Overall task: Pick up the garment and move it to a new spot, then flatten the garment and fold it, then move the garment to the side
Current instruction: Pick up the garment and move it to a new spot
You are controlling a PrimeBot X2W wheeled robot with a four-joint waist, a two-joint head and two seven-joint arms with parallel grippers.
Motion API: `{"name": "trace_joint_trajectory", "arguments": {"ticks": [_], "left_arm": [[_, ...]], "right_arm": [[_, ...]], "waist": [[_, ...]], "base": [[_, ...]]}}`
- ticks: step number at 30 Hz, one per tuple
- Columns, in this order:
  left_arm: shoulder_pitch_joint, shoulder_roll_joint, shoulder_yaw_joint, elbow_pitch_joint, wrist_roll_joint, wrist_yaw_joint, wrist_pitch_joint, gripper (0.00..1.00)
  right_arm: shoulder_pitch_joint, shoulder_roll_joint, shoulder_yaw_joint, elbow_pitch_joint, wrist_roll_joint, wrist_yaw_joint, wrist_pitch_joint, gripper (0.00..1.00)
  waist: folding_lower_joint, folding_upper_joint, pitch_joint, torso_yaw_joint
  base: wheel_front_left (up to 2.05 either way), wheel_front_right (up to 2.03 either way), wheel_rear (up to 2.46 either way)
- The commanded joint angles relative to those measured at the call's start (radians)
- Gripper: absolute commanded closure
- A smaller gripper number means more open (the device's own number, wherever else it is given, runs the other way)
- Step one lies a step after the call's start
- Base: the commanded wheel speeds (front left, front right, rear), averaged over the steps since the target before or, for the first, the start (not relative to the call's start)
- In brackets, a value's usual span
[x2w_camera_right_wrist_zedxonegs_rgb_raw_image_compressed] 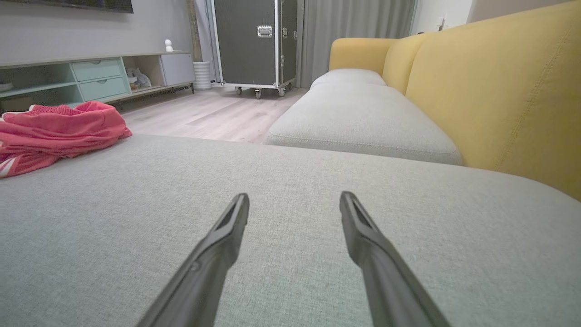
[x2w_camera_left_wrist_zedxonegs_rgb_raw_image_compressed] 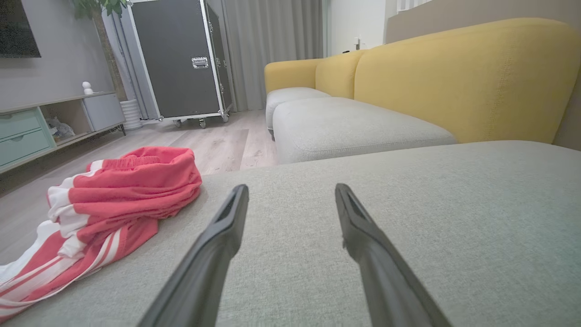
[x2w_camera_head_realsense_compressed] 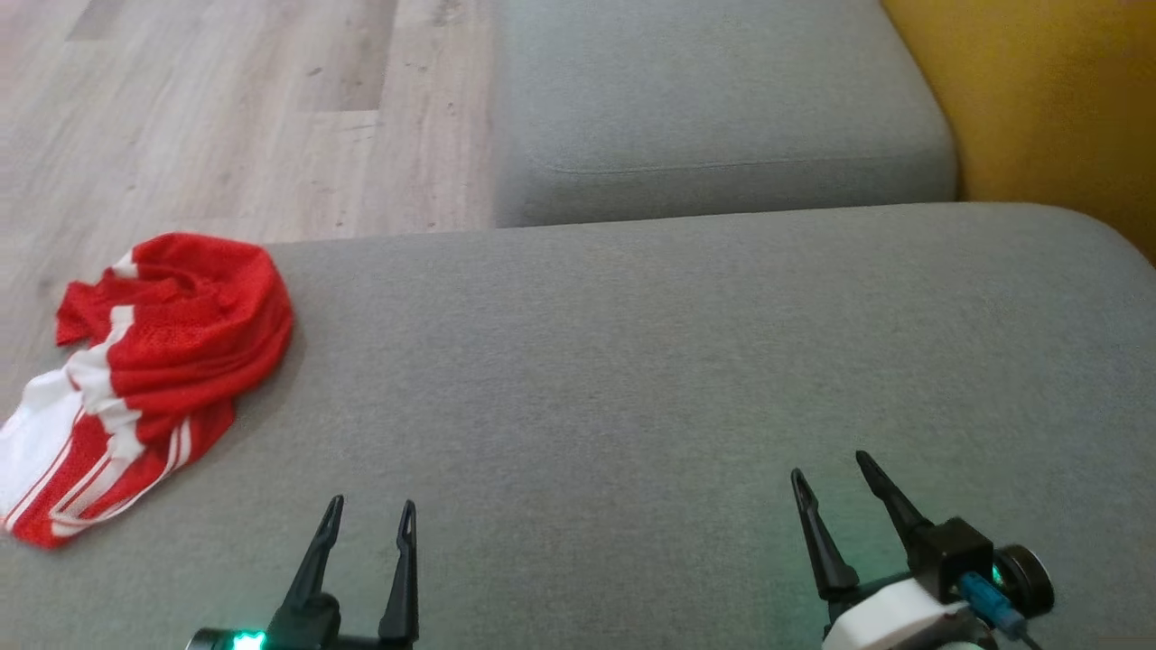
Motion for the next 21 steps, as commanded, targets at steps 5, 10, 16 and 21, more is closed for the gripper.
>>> {"name": "trace_joint_trajectory", "arguments": {"ticks": [5, 10, 16, 21], "left_arm": [[-0.044, 0.009, 0.034, -0.020, 0.005, 0.005, -0.011, 0.00], [-0.040, 0.013, 0.050, -0.020, 0.000, 0.009, -0.011, 0.00], [-0.028, 0.022, 0.086, -0.022, -0.012, 0.014, -0.011, 0.00], [-0.005, 0.021, 0.135, -0.062, -0.023, 0.043, -0.011, 0.00]], "right_arm": [[-0.010, -0.004, 0.016, -0.025, 0.004, -0.001, -0.014, 0.00], [-0.002, -0.004, 0.022, -0.028, 0.017, -0.001, -0.014, 0.00], [-0.005, -0.004, 0.033, -0.027, 0.035, -0.001, -0.014, 0.00], [-0.052, -0.004, 0.075, -0.019, 0.034, -0.001, -0.014, 0.00]], "waist": [[-0.0001, -0.0001, -0.004, 0.088], [-0.0001, -0.0001, -0.004, 0.210], [-0.0001, -0.0001, 0.000, 0.364], [-0.0001, -0.0001, 0.046, 0.439]], "base": [[0.00, 0.00, 0.00], [0.00, 0.00, 0.00], [0.00, 0.00, 0.00], [0.00, 0.00, 0.00]]}}
